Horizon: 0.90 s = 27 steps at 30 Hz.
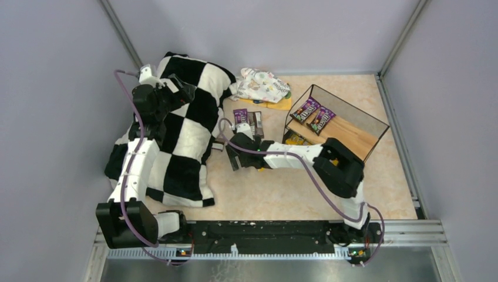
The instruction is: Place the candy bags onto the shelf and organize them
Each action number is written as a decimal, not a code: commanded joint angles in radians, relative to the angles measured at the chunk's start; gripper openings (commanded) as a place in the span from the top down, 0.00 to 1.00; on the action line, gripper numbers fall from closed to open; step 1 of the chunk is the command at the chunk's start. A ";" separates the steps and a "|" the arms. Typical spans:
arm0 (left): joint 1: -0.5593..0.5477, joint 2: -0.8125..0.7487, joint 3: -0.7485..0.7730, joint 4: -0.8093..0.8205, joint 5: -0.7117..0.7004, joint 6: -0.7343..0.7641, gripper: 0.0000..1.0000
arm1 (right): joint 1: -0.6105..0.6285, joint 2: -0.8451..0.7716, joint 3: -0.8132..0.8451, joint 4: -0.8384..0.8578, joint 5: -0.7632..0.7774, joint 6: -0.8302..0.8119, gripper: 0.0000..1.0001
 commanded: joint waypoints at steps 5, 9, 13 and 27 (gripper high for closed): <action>0.006 0.011 0.028 0.060 0.050 -0.017 0.02 | 0.079 -0.321 -0.299 0.113 -0.411 -0.022 0.10; 0.005 0.011 0.028 0.064 0.059 -0.021 0.02 | 0.108 -0.434 -0.348 0.065 -0.347 -0.082 0.08; -0.004 0.012 0.025 0.063 0.046 -0.011 0.02 | 0.094 -0.507 -0.388 0.003 -0.219 -0.166 0.04; -0.098 0.019 0.029 0.050 -0.022 0.043 0.02 | 0.001 -0.527 -0.608 0.319 -0.435 0.037 0.01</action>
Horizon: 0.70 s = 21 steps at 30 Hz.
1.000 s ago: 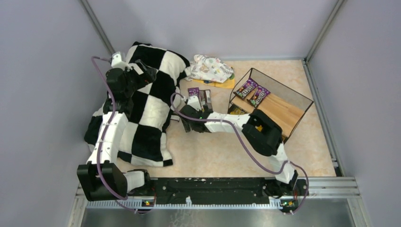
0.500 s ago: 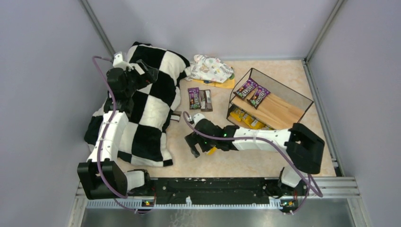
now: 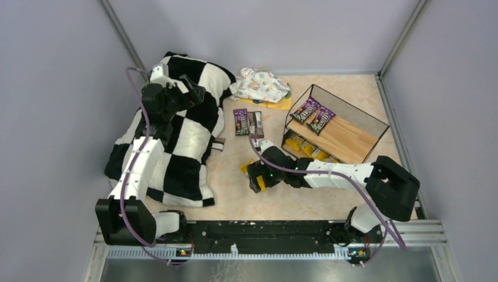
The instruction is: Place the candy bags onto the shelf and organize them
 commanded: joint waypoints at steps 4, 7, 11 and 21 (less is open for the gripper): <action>-0.031 -0.005 0.028 0.038 -0.051 0.045 0.02 | 0.008 0.070 -0.016 0.325 -0.180 0.138 0.02; -0.034 -0.008 0.029 0.037 -0.059 0.050 0.02 | 0.035 0.095 -0.009 0.432 -0.253 0.200 0.03; -0.038 -0.011 0.029 0.036 -0.068 0.056 0.02 | 0.078 0.087 0.063 0.377 -0.249 0.165 0.03; -0.039 -0.022 0.034 0.035 -0.062 0.053 0.02 | 0.326 -0.056 0.020 0.051 0.427 -0.678 0.06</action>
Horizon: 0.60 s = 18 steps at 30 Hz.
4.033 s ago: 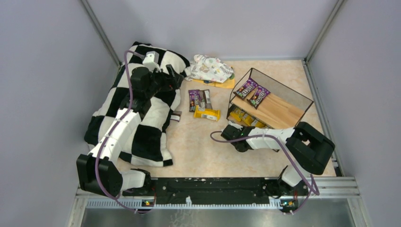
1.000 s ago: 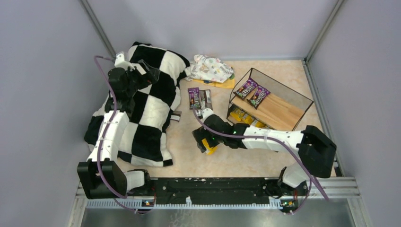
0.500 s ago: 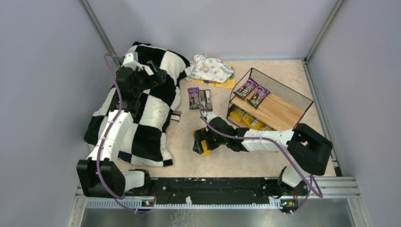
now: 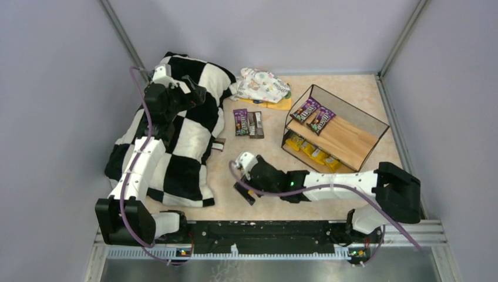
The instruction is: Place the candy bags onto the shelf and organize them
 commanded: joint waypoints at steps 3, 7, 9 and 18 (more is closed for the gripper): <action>-0.003 -0.028 0.033 0.036 -0.006 0.013 0.02 | 0.286 -0.007 -0.094 0.032 0.561 -0.786 0.06; -0.003 -0.019 0.028 0.037 -0.015 0.015 0.02 | 0.301 0.026 -0.129 0.044 0.511 -0.948 0.13; -0.003 -0.010 0.030 0.036 -0.012 0.013 0.02 | 0.303 0.020 -0.173 0.118 0.509 -1.028 0.15; -0.001 -0.012 0.031 0.037 0.001 0.007 0.02 | 0.302 0.067 -0.308 0.355 0.379 -1.271 0.18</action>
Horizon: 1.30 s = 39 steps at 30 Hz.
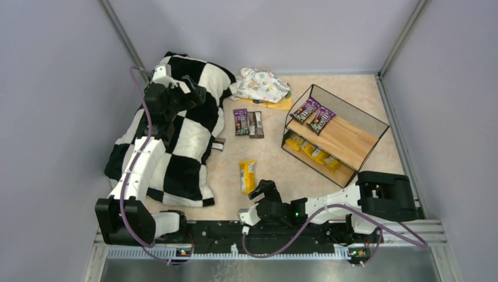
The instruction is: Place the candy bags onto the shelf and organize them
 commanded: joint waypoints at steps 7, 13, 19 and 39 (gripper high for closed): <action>-0.001 -0.007 0.032 0.036 -0.003 0.005 0.02 | -0.021 0.207 0.036 0.313 -0.090 -0.244 0.22; 0.001 -0.008 0.033 0.035 -0.007 0.005 0.02 | -0.072 0.337 0.098 0.419 -0.067 -0.298 0.33; 0.014 -0.004 0.034 0.036 0.016 -0.007 0.02 | -0.076 0.324 0.137 0.405 -0.090 -0.216 0.70; 0.032 0.005 0.027 0.054 0.087 -0.051 0.02 | -0.187 -0.329 0.293 -0.435 -0.222 0.442 1.00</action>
